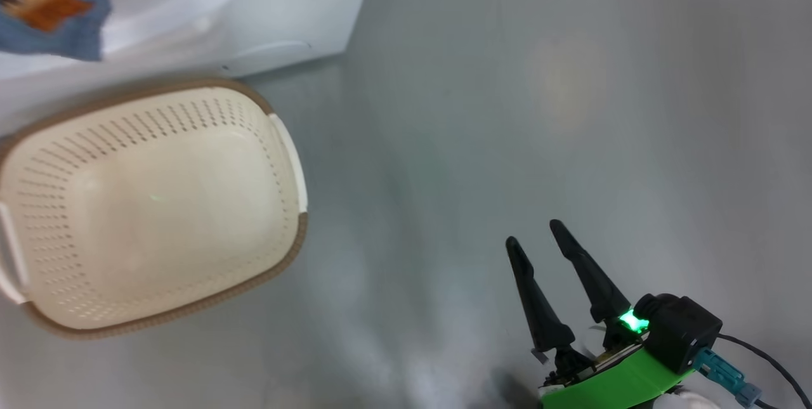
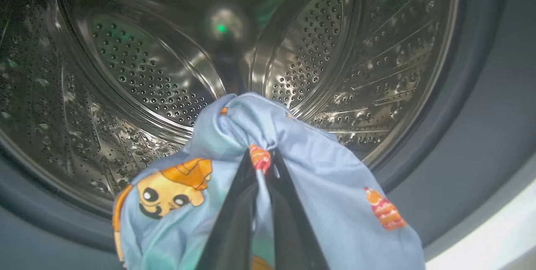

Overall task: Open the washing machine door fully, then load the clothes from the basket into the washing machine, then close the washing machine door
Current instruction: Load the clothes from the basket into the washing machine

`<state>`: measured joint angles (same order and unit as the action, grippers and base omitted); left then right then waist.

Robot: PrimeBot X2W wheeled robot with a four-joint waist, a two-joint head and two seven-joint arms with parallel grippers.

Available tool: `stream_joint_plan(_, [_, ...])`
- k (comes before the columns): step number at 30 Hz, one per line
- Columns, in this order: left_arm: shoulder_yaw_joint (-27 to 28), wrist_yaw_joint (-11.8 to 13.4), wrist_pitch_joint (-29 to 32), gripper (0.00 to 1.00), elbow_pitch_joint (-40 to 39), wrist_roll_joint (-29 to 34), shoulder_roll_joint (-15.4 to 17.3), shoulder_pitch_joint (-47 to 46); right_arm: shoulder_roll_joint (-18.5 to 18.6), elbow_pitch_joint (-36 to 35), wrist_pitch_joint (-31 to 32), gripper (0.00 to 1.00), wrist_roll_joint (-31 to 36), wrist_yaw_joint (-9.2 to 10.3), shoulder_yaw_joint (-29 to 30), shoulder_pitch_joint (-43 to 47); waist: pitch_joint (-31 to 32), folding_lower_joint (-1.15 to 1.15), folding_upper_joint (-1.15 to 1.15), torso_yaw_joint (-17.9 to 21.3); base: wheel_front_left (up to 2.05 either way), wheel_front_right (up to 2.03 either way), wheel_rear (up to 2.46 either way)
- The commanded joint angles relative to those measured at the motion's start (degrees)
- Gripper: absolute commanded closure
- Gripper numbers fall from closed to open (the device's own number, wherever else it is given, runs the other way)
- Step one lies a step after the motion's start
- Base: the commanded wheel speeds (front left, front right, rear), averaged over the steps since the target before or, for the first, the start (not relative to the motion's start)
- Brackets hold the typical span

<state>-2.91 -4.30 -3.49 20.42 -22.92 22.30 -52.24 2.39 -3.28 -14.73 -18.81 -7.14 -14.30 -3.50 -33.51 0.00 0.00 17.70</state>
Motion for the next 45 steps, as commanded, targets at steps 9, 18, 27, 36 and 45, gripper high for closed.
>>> stream_joint_plan(9, [0.09,0.62,1.53,1.00,8.80,2.74,5.30,-15.37,0.49,-1.55,-0.27,0.00,-2.14,-0.35,-4.95,0.10,-6.15,0.00,0.00,4.44,0.00,0.00,0.00])
stream_joint_plan(18, [0.05,1.13,1.84,1.00,17.01,4.67,10.15,-29.04,0.49,-2.01,-0.27,0.00,-3.32,-0.35,-6.94,3.43,-9.67,0.00,0.00,8.16,0.00,0.00,0.00])
stream_joint_plan(27, [-2.16,0.24,1.91,1.00,20.91,7.05,13.62,-37.36,0.49,-3.36,-0.27,0.00,-4.53,-0.35,-7.36,5.44,-12.98,0.00,0.00,10.09,0.00,0.00,0.00])
stream_joint_plan(36, [-1.48,1.90,-5.63,1.00,21.61,7.15,13.68,-42.99,0.49,-4.09,-0.27,0.00,-5.68,-0.35,-7.26,5.72,-14.59,0.00,0.00,10.75,0.00,0.00,0.00])
stream_joint_plan(45, [-1.72,3.40,-7.86,1.00,24.66,7.20,13.28,-43.13,0.49,-3.88,-0.27,0.00,-5.89,-0.35,-7.19,5.03,-14.92,0.00,0.00,9.79,0.00,0.00,0.00])
